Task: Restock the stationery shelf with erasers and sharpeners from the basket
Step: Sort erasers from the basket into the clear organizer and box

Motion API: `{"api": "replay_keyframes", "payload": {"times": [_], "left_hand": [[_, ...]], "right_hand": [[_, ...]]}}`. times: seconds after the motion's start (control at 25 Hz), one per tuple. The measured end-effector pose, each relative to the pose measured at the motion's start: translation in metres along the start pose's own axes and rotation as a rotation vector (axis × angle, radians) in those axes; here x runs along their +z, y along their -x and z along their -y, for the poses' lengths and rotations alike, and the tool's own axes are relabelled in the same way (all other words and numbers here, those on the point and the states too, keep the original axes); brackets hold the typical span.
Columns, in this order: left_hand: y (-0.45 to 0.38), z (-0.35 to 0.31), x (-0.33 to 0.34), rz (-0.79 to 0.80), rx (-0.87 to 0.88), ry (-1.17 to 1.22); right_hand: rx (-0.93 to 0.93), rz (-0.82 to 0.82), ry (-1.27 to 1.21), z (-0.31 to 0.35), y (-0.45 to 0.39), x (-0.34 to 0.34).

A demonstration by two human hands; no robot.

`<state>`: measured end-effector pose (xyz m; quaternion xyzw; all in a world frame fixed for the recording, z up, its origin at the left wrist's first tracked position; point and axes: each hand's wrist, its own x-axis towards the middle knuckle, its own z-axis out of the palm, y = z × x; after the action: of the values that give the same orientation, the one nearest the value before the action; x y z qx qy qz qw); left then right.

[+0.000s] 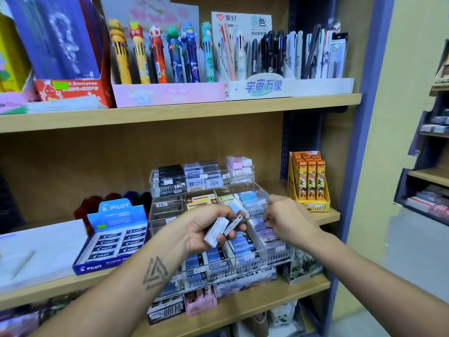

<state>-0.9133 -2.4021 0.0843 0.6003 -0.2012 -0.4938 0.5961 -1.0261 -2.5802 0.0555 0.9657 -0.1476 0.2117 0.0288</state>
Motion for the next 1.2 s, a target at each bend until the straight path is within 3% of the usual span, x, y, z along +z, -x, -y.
{"api": "replay_keyframes", "payload": {"times": [0.08,0.2,0.24,0.48,0.76,1.0,1.2], "left_hand": [[0.0,0.001,-0.001,0.037,-0.01,-0.026],[-0.001,0.001,0.001,0.08,-0.017,-0.093],[-0.001,0.0,0.002,0.089,-0.02,-0.115],[0.003,-0.004,-0.007,0.047,0.016,-0.05],[-0.012,0.002,0.01,-0.137,0.208,-0.259],[-0.02,-0.003,0.018,-0.181,0.08,-0.189],[-0.011,-0.004,0.018,-0.087,-0.072,-0.081]], "right_hand": [[0.036,0.025,-0.202,0.001,-0.004,-0.013],[0.075,0.133,-0.911,0.007,-0.006,-0.033],[0.045,0.16,-1.012,0.01,-0.005,-0.034],[0.09,0.035,-1.158,0.003,-0.002,-0.028],[0.031,0.158,-1.055,-0.009,0.005,-0.034],[0.035,0.129,-0.443,-0.023,0.008,-0.022],[0.047,0.168,-0.546,-0.016,0.005,-0.015]]}}
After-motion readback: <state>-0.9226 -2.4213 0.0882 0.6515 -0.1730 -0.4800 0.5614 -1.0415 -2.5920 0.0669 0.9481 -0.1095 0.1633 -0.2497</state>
